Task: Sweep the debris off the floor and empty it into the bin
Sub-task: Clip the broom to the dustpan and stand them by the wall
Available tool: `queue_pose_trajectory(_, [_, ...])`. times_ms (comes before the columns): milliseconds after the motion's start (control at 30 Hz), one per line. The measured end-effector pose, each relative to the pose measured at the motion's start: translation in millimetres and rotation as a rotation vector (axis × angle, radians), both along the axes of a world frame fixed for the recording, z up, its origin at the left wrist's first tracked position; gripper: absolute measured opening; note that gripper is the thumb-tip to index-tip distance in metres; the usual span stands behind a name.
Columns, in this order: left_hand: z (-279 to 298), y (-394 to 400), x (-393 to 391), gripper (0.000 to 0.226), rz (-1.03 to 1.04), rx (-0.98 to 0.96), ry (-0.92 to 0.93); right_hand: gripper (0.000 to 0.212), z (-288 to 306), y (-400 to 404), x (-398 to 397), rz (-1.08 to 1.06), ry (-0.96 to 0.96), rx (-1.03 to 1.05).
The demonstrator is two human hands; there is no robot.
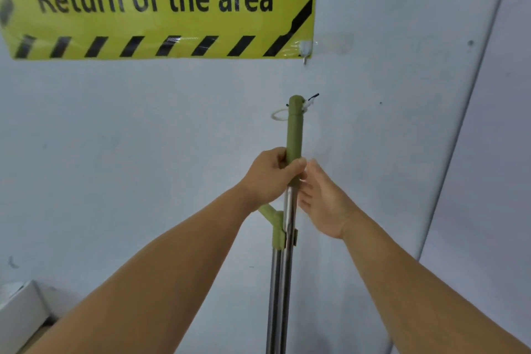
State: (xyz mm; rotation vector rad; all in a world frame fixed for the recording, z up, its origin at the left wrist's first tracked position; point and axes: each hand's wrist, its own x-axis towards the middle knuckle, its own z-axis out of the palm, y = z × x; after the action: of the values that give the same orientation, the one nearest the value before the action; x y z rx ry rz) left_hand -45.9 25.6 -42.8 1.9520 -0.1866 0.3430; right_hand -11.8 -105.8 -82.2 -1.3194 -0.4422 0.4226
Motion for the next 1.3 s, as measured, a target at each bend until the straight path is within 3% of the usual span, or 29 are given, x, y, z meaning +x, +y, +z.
queue_pose_trajectory(100, [-1,-5,0,0.025,-0.049,-0.031,0.022,0.074,46,-7,3,-0.082,-0.026,0.063])
queue_pose_trajectory(167, [0,-8,0,0.024,-0.065,-0.044,0.04,0.075,72,-8,2,-0.129,-0.054,0.058])
queue_pose_trajectory(300, [3,-13,1,0.02,-0.087,-0.047,0.066,0.063,118,-6,2,-0.209,-0.047,0.083])
queue_pose_trajectory(400, [6,-14,5,0.019,-0.104,-0.049,0.084,0.032,140,-1,1,-0.277,-0.046,0.079])
queue_pose_trajectory(467, [8,-14,8,0.019,-0.11,-0.05,0.1,0.022,150,1,3,-0.297,-0.065,0.091])
queue_pose_trajectory(600, [14,-14,16,0.022,-0.117,-0.05,0.108,0.017,170,0,10,-0.325,-0.122,0.174])
queue_pose_trajectory(800, [52,-23,32,0.017,-0.065,-0.149,-0.003,0.016,187,2,31,-0.392,-0.243,0.071])
queue_pose_trajectory(1000, [108,-28,54,0.012,0.138,-0.343,-0.21,0.015,192,-3,57,-0.432,-0.368,-0.067])
queue_pose_trajectory(1100, [122,-29,66,0.028,0.173,-0.288,-0.234,0.015,194,-6,69,-0.447,-0.44,-0.136])
queue_pose_trajectory(1300, [126,-17,98,0.029,0.449,-0.179,-0.28,0.021,194,-16,103,-0.642,-0.684,-0.342])
